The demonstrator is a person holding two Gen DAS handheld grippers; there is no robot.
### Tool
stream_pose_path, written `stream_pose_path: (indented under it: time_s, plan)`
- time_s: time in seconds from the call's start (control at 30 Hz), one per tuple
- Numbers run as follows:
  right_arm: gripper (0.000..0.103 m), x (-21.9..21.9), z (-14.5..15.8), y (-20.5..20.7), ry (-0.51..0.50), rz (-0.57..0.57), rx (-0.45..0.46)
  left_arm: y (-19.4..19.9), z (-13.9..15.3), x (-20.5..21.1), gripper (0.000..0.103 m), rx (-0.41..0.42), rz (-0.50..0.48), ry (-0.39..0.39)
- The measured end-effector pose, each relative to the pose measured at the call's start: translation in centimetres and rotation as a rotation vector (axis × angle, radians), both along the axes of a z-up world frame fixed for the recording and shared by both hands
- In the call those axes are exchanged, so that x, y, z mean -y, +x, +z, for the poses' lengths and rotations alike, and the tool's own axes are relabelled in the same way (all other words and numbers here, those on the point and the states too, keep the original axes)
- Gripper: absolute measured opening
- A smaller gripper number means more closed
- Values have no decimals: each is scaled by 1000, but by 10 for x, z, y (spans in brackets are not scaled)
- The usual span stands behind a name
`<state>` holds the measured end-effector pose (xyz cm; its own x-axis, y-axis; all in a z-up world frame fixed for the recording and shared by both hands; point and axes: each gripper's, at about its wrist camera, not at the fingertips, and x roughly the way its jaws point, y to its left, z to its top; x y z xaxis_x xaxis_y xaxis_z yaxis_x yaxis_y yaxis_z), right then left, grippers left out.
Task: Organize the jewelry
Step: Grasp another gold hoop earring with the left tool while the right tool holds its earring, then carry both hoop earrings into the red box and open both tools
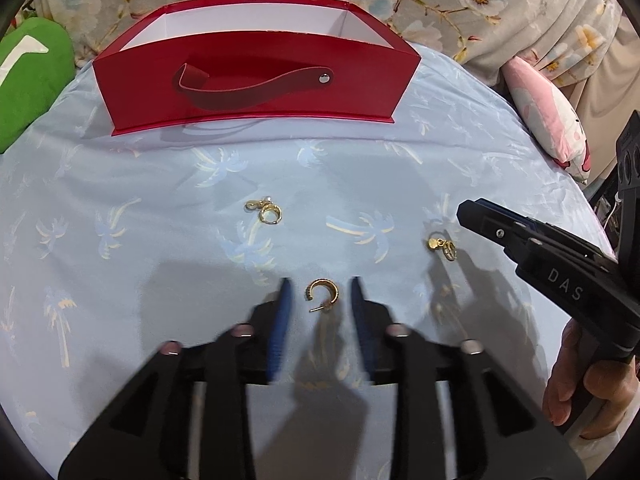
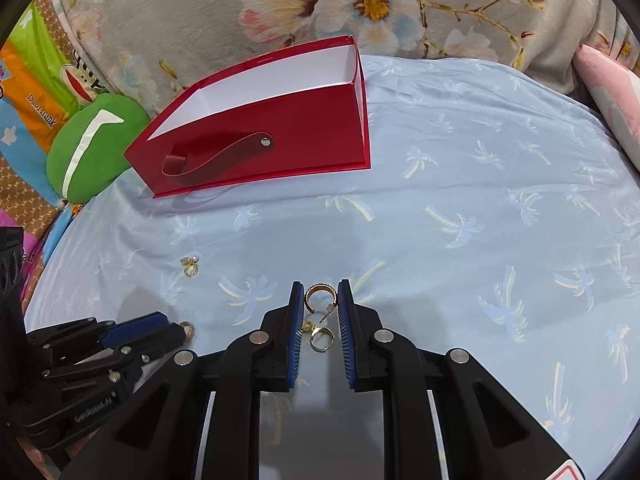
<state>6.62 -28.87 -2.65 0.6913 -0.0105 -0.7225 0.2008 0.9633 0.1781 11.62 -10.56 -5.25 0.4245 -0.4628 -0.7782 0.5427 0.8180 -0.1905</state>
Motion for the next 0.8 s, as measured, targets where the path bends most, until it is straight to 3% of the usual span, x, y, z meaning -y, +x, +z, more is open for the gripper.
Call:
stream_pose_path:
  time_s: [0.23,0.37,0.63,0.8]
  plan:
    - [16,-1,-2,0,1,0,-4,-2,-6,15,38,10,-34,33]
    - [16,-1,-2,0,1,-1,-4,-2,-7,16,16,15,-36,41]
    - [16,0,5,-2,2,0,10,-3,1,5,16,11,-19,3]
    - [16,-6,22,-3,-12,20,44,2,29,-12,16,54,14,-23]
